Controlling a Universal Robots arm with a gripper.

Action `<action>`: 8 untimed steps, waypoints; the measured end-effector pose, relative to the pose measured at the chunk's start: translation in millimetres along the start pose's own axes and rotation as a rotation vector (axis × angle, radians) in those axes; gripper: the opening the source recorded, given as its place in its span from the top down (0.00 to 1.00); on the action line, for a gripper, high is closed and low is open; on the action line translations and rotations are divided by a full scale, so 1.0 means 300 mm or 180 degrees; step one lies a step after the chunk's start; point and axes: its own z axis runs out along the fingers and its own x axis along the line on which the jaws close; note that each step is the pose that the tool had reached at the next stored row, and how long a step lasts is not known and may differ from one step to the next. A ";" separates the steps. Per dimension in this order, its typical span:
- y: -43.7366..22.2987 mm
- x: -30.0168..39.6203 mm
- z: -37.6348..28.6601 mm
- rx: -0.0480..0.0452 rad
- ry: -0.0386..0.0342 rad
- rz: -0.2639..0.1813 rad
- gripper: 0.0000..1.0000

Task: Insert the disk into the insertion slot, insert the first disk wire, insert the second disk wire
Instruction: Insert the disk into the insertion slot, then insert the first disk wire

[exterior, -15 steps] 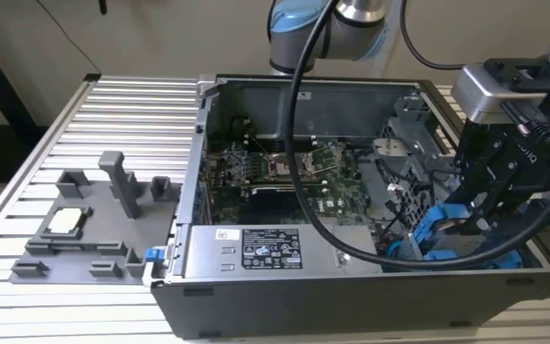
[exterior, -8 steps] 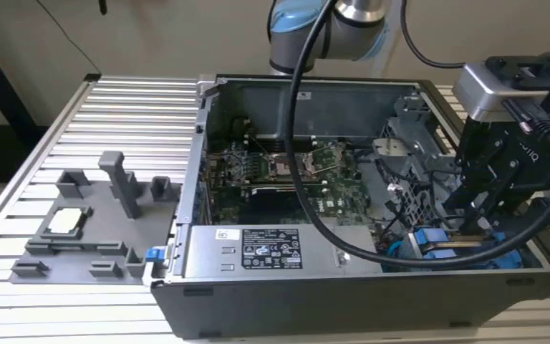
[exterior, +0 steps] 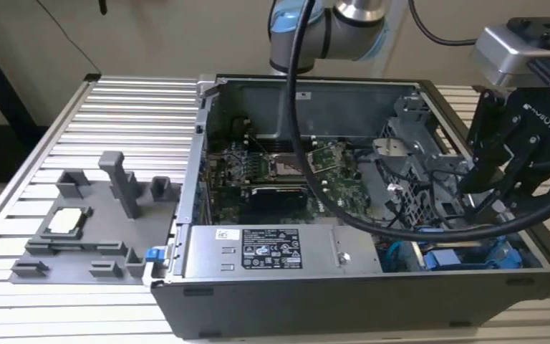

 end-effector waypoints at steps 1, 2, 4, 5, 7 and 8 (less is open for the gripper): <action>0.000 -0.001 -0.004 0.0000 0.0000 0.0000 0.59; 0.000 -0.001 -0.004 0.0005 -0.0001 -0.0001 0.59; 0.002 -0.002 -0.005 0.0079 -0.0010 -0.0003 0.59; 0.003 -0.002 -0.005 0.0138 -0.0016 -0.0005 0.59; 0.006 -0.002 -0.005 0.0255 -0.0031 -0.0009 0.59; 0.008 -0.002 -0.005 0.0313 -0.0039 -0.0011 0.59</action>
